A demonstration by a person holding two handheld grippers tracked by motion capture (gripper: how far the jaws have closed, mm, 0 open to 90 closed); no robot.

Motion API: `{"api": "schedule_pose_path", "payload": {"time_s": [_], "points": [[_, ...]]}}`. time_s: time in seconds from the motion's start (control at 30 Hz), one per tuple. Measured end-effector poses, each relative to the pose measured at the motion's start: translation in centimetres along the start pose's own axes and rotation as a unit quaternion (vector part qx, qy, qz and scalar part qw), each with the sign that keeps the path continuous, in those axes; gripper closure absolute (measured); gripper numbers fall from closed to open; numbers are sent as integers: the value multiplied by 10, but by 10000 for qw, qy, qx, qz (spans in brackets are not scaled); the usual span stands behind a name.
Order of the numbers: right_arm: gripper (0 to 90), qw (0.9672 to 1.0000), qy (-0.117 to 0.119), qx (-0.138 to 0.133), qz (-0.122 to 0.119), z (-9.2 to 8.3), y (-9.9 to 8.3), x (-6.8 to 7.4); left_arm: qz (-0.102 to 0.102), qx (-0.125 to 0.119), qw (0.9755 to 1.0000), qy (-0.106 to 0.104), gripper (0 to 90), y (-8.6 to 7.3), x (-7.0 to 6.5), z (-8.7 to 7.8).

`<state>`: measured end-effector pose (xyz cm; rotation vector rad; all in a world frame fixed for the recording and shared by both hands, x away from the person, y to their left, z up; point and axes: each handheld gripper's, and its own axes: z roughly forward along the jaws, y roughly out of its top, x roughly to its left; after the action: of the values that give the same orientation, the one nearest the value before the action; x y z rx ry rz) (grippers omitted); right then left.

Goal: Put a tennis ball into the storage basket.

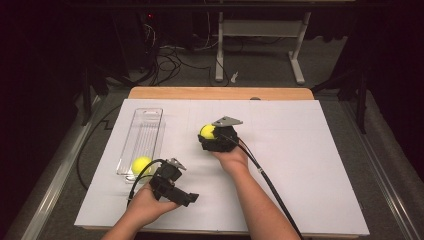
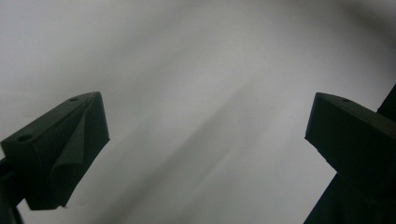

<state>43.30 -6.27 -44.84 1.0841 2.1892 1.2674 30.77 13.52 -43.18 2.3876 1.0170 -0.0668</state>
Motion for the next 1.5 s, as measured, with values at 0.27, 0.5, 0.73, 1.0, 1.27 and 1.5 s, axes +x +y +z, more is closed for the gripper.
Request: {"api": "schedule_pose_path", "payload": {"time_s": [0.27,0.5,0.73,1.0,1.27,1.5], "points": [[276,10000,-48,-42,43,-21,-12,-6,27,72,10000,13,7,0,-1,2],[276,10000,39,-60,2,-36,-24,-2,-14,62,10000,-6,7,2,-1,4],[276,9998,131,-121,-43,-57,-37,1,-2,68,10000,16,7,3,-1,4],[276,9994,237,-262,-68,-85,-50,5,30,87,10000,8,7,3,-1,5],[276,9988,339,-330,-161,-107,-64,13,22,68,10000,-3,7,4,-1,4],[275,9979,471,-330,-288,-122,-78,20,18,57,10000,4,7,3,0,3]]}}
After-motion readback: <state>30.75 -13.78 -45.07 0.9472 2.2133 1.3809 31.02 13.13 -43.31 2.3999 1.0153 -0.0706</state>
